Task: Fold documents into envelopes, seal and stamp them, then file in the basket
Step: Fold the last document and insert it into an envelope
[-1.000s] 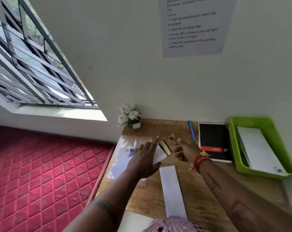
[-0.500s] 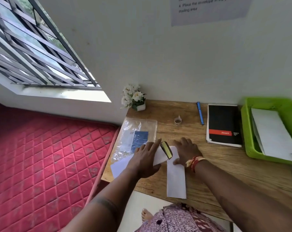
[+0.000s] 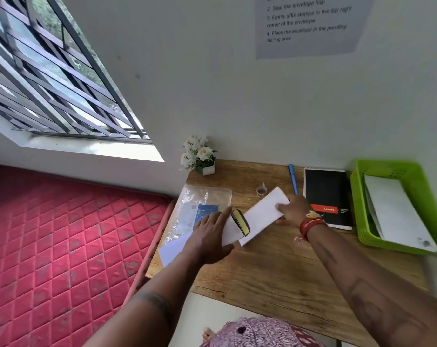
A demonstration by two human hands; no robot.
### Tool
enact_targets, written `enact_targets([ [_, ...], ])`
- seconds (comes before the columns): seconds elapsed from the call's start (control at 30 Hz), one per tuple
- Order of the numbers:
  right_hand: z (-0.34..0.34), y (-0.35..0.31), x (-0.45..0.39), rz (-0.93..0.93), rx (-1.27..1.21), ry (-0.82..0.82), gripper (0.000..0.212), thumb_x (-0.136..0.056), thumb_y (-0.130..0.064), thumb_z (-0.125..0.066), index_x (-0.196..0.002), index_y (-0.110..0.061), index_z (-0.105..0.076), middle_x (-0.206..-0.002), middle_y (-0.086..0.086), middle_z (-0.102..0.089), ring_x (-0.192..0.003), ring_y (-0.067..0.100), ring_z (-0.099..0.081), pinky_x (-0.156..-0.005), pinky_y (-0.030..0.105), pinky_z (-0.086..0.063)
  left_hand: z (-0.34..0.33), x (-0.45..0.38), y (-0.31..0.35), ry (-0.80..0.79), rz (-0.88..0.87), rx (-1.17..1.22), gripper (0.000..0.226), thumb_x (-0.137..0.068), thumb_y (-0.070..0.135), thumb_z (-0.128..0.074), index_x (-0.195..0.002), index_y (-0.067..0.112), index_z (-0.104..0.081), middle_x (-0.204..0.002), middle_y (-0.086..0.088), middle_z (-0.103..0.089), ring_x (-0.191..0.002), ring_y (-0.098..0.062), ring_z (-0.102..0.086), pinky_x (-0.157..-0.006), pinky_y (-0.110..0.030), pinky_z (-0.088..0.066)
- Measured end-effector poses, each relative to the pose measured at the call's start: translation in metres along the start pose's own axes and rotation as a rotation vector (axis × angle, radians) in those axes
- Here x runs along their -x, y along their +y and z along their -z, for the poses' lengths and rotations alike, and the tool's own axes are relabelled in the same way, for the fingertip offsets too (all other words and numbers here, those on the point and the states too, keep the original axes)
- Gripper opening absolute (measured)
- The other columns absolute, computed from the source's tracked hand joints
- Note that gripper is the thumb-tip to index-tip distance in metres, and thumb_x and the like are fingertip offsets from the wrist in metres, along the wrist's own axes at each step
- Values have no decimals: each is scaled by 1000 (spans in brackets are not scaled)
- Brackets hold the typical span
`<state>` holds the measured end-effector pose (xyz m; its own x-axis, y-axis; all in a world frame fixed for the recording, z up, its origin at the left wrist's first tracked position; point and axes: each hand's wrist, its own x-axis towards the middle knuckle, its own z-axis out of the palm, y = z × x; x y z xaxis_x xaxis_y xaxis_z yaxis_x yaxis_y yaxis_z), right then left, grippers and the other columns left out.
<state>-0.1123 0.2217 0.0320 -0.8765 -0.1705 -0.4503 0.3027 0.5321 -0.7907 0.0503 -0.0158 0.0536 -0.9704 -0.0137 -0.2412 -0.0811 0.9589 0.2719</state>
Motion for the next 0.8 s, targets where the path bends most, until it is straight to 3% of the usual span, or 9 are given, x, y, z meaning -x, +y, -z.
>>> enact_targets([
  [0.07,10,-12,0,34,-167,59,18,-95,-7,-67,-112,-6,-65,-110,15,-70,-69,15,-70,-52,23,-59,5,-6,2,25,26,24,116,-83,58,-73,-160,41,12,-163,-1,-29,-145,-30,-33,-118,-52,-31],
  [0.2,28,-42,9,159,-429,171,15,-94,-8,-66,-109,-11,-69,-103,12,-73,-76,24,-75,-61,35,-63,17,-19,5,87,57,53,118,-80,58,-75,-160,39,10,-160,-1,-31,-144,-32,-35,-117,-54,-31],
  [0.33,42,-73,25,341,-431,262,12,-90,-13,-68,-90,-25,-72,-94,6,-75,-84,30,-74,-67,44,-64,33,-28,9,163,79,100,118,-78,59,-74,-159,42,10,-161,-3,-32,-144,-35,-35,-117,-57,-31],
  [0.4,47,-84,31,394,-436,290,14,-90,-14,-69,-85,-27,-73,-90,0,-74,-84,26,-74,-62,38,-64,40,-31,11,201,85,121,119,-77,59,-74,-159,42,10,-162,-3,-32,-144,-35,-36,-116,-57,-32],
  [0.5,54,-92,35,481,-300,283,10,-91,-18,-69,-96,-26,-72,-91,-2,-73,-88,26,-72,-62,27,-59,48,-31,12,248,84,155,120,-76,57,-75,-158,45,11,-161,-3,-35,-143,-35,-38,-114,-58,-34],
  [0.6,57,-93,38,479,-315,234,19,-91,-17,-71,-110,-22,-71,-103,5,-73,-97,30,-70,-79,46,-62,52,-30,12,258,78,183,121,-75,56,-77,-156,49,13,-159,-3,-37,-143,-34,-38,-115,-58,-32],
  [0.67,58,-94,43,467,-422,256,17,-91,-16,-72,-108,-20,-71,-102,6,-73,-95,31,-71,-77,52,-63,53,-28,12,254,75,182,122,-76,57,-77,-157,48,13,-161,-2,-34,-145,-34,-36,-116,-57,-30],
  [0.8,61,-96,52,493,-566,251,15,-91,-11,-73,-99,-23,-73,-97,5,-72,-94,32,-72,-68,42,-64,54,-24,12,257,71,195,123,-76,55,-79,-158,46,12,-164,-2,-31,-147,-34,-34,-118,-58,-29],
])
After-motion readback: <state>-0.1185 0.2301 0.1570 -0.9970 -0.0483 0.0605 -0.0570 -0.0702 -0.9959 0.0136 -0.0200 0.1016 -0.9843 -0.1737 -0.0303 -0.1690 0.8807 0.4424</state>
